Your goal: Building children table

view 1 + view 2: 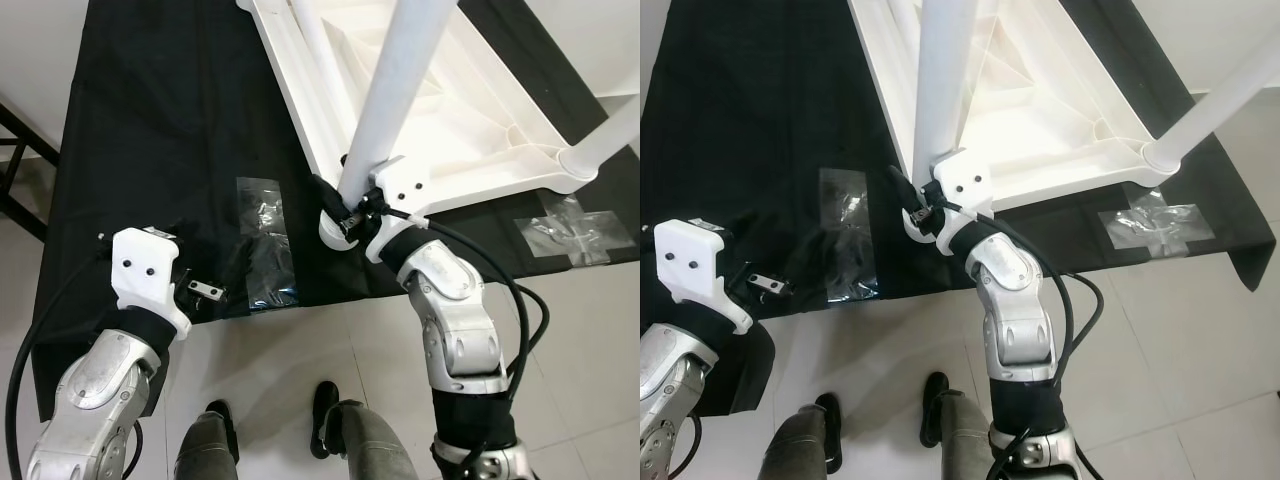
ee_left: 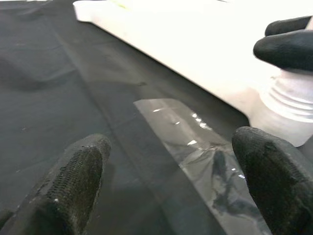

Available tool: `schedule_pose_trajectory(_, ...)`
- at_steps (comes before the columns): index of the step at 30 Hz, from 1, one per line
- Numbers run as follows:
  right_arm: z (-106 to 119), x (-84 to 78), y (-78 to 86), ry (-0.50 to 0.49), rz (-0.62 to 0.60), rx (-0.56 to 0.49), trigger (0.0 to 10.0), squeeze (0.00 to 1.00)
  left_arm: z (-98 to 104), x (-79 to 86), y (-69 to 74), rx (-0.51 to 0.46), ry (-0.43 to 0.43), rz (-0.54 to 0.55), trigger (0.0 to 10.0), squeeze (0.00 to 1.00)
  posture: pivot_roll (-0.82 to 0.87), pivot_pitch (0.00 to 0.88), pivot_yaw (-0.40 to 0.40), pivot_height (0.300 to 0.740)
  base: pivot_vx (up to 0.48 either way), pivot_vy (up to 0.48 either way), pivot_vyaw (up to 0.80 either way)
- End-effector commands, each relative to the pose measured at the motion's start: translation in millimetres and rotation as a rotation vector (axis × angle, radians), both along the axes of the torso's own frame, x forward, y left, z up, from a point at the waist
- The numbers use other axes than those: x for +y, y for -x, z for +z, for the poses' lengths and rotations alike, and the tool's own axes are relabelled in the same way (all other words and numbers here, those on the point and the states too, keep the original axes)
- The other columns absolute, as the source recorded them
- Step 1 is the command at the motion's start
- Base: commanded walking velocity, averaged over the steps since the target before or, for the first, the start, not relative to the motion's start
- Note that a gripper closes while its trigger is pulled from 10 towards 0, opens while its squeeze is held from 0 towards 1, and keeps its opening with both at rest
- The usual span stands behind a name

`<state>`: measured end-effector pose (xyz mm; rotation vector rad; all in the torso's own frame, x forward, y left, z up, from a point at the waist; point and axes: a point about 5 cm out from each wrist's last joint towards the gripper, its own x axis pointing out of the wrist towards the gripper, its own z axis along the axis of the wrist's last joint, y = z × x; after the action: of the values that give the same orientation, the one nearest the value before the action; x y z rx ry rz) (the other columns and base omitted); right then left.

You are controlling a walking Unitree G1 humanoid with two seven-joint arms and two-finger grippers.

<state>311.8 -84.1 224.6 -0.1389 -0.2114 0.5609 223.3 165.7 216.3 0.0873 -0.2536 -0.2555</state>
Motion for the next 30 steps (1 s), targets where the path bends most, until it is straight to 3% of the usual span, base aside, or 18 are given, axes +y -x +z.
schedule_pose_trajectory(1, -41.9, -11.5, -3.8, 0.063, -0.082, 0.205, 10.0, 0.07, -3.8, -0.9, 2.6, 0.019, -0.009, -0.018, 10.0, 0.00, 0.12, 0.353, -0.109, 0.740, 0.000, 0.000, 0.00)
schedule_pose_trajectory(2, -35.6, -8.4, -3.9, 0.040, -0.055, 0.192, 10.0, 1.00, -3.2, -0.3, 2.1, 0.018, -0.010, -0.018, 10.0, 0.00, 0.12, 0.355, -0.110, 0.740, 0.000, 0.000, 0.00)
schedule_pose_trajectory(4, -18.1, 0.3, -4.5, -0.021, 0.071, 0.128, 10.0, 1.00, -2.4, 0.4, 1.5, 0.016, -0.010, -0.018, 10.0, 0.00, 0.12, 0.357, -0.109, 0.740, 0.000, 0.000, 0.00)
schedule_pose_trajectory(7, -7.0, 2.6, -5.7, -0.056, 0.153, 0.093, 10.0, 1.00, -2.3, 0.4, 1.2, 0.016, -0.009, -0.018, 10.0, 0.00, 0.12, 0.358, -0.106, 0.740, 0.000, 0.000, 0.00)
schedule_pose_trajectory(8, 5.8, 2.9, -7.2, -0.051, 0.275, 0.048, 10.0, 0.93, -2.4, -0.2, 1.1, 0.016, -0.008, -0.020, 10.0, 0.00, 0.12, 0.360, -0.108, 0.740, 0.000, 0.000, 0.00)
schedule_pose_trajectory(9, 5.8, 2.9, -7.2, -0.051, 0.275, 0.048, 10.0, 0.93, -2.4, -0.2, 1.1, 0.016, -0.008, -0.020, 10.0, 0.00, 0.12, 0.360, -0.108, 0.740, 0.000, 0.000, 0.00)
schedule_pose_trajectory(10, 18.0, 1.9, -7.6, -0.011, 0.402, 0.000, 10.0, 0.00, -2.3, -0.7, 0.9, 0.016, -0.007, -0.022, 10.0, 0.00, 0.12, 0.360, -0.108, 0.740, 0.000, 0.000, 0.00)
schedule_pose_trajectory(11, 18.0, 1.9, -7.6, -0.011, 0.402, 0.000, 10.0, 0.00, -2.3, -0.7, 0.9, 0.016, -0.007, -0.022, 10.0, 0.00, 0.12, 0.360, -0.108, 0.740, 0.000, 0.000, 0.00)
schedule_pose_trajectory(13, 31.7, -1.2, -7.7, 0.061, 0.579, -0.044, 10.0, 0.00, -2.1, -1.5, 0.7, 0.014, -0.005, -0.024, 10.0, 0.00, 0.12, 0.362, -0.113, 0.740, 0.000, 0.000, 0.00)
schedule_pose_trajectory(16, 34.9, -1.8, -9.2, 0.102, 0.643, -0.053, 10.0, 0.00, -1.9, -1.9, 0.6, 0.014, -0.005, -0.024, 10.0, 0.00, 0.13, 0.364, -0.113, 0.740, 0.000, 0.000, 0.00)
schedule_pose_trajectory(18, 40.8, -1.1, -11.1, 0.188, 0.804, -0.060, 10.0, 0.00, -1.8, -2.3, 1.0, 0.014, -0.004, -0.024, 10.0, 0.00, 0.13, 0.367, -0.116, 0.740, 0.000, 0.000, 0.00)
schedule_pose_trajectory(21, 49.5, 1.0, -16.6, 0.218, 0.913, -0.052, 10.0, 0.00, -1.8, -2.5, 1.4, 0.014, -0.006, -0.025, 10.0, 0.00, 0.14, 0.367, -0.116, 0.740, 0.000, 0.000, 0.00)
schedule_pose_trajectory(28, 57.6, 5.4, -26.3, 0.224, 1.038, -0.026, 10.0, 0.00, -1.5, -3.5, 2.2, 0.015, -0.006, -0.029, 10.0, 0.00, 0.15, 0.371, -0.119, 0.740, 0.000, 0.000, 0.00)
schedule_pose_trajectory(29, 58.4, 5.1, -27.9, 0.220, 1.066, -0.019, 4.5, 0.00, -1.3, -3.8, 2.4, 0.015, -0.006, -0.029, 10.0, 0.00, 0.15, 0.374, -0.123, 0.740, 0.000, 0.000, 0.00)
schedule_pose_trajectory(30, 58.1, 4.9, -29.2, 0.211, 1.091, -0.006, 0.0, 0.00, -1.2, -3.6, 2.7, 0.014, -0.007, -0.028, 10.0, 0.00, 0.15, 0.375, -0.124, 0.740, 0.000, 0.000, 0.00)
